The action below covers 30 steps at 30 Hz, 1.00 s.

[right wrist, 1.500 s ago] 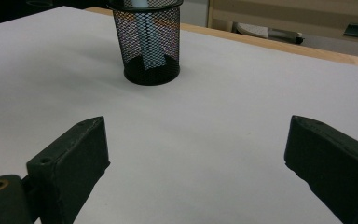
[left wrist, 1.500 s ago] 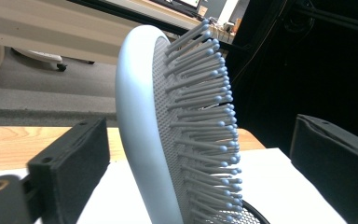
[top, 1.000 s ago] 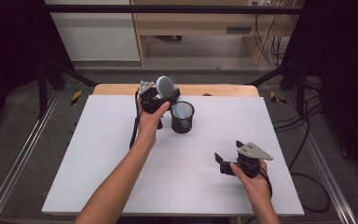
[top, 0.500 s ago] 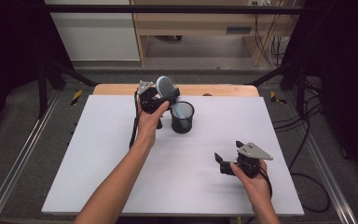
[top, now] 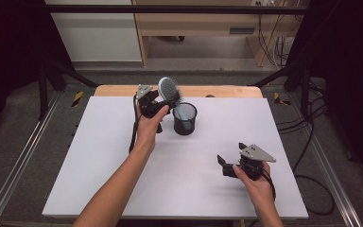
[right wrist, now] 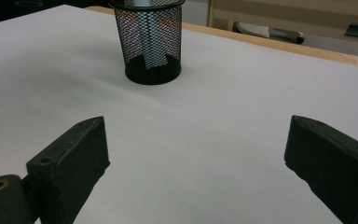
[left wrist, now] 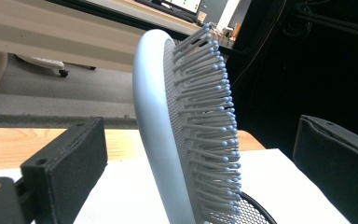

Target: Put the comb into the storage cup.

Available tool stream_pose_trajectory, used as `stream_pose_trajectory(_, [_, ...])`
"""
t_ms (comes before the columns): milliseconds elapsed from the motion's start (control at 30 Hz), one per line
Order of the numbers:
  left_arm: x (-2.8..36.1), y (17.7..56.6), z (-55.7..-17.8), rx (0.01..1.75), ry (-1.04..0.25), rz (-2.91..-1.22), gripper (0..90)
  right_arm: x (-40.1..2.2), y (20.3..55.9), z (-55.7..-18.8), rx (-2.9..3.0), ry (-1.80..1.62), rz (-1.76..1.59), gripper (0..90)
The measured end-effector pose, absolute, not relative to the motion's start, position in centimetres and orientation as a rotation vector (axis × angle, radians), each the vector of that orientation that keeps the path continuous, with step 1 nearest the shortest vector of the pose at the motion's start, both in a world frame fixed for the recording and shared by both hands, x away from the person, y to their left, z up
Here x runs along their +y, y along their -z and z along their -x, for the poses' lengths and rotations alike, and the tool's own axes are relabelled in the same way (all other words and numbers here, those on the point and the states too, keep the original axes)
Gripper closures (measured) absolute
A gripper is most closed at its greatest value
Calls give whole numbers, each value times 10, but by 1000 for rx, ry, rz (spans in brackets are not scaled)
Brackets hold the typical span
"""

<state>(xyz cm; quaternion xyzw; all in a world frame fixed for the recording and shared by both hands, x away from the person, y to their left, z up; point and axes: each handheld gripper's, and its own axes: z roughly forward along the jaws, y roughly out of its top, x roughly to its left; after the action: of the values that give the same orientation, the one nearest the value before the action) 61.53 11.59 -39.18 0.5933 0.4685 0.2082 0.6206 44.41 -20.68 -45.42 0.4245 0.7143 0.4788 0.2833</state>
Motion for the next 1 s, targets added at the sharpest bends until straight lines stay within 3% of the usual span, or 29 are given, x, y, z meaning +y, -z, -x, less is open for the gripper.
stream_pose_trajectory(1000, [147,350,-591,996,-564,-1337,26,-205,454,-445,1917,-1279,-1131,62])
